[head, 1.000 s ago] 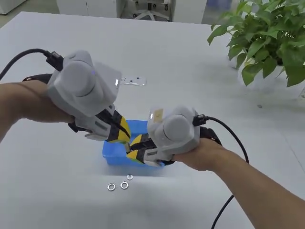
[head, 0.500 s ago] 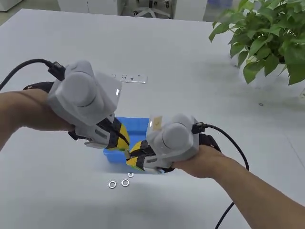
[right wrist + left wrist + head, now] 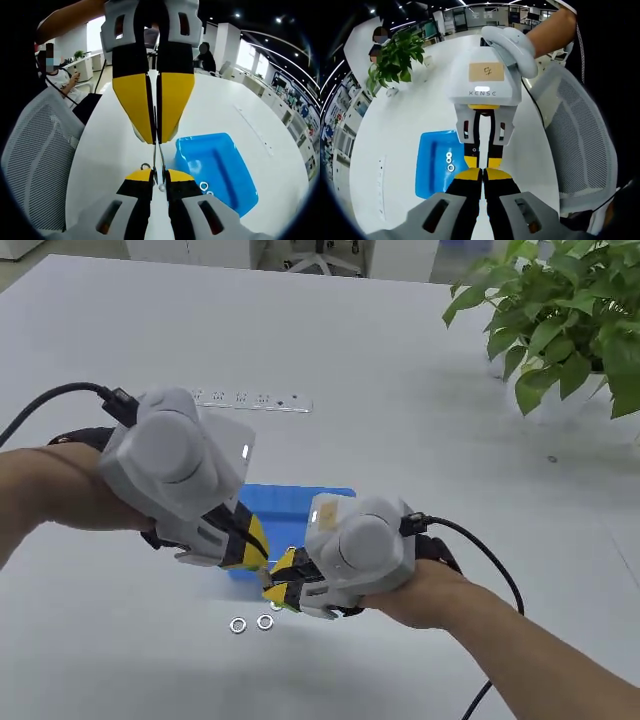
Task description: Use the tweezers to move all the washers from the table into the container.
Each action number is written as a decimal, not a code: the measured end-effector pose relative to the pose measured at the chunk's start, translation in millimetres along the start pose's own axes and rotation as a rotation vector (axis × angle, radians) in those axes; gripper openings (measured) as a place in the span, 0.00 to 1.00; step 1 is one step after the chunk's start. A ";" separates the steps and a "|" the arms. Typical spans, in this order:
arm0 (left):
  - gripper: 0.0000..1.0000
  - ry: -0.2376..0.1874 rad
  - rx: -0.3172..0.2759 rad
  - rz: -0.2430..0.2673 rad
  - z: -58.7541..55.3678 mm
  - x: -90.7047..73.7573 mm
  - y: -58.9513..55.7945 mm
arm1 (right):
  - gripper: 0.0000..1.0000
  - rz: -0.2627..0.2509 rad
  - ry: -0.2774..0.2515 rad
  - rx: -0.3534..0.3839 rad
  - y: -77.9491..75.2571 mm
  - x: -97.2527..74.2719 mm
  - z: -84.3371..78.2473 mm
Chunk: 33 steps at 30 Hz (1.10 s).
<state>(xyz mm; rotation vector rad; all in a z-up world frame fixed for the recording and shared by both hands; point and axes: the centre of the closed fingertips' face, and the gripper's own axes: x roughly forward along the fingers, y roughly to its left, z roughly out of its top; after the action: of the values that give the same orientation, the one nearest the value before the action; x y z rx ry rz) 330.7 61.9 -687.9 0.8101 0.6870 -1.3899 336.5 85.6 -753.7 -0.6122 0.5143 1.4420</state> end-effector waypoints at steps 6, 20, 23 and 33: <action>0.05 0.004 -0.011 -0.011 -4.2 3.2 -5.5 | 0.12 0.015 0.005 0.002 5.8 4.9 -3.3; 0.05 0.016 -0.027 -0.027 -12.4 8.9 -12.4 | 0.12 0.036 0.006 0.012 14.3 14.2 -7.8; 0.05 0.018 -0.031 -0.032 -13.8 10.3 -14.2 | 0.12 0.044 0.009 0.014 16.9 17.0 -8.7; 0.05 0.023 -0.041 -0.043 -17.7 14.6 -16.1 | 0.12 0.053 0.013 0.022 19.1 20.7 -12.8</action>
<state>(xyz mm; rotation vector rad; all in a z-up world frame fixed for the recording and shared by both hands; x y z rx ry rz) 316.6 68.1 -711.3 0.7845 0.7522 -1.4027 319.4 93.1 -778.3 -0.5944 0.5595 1.4817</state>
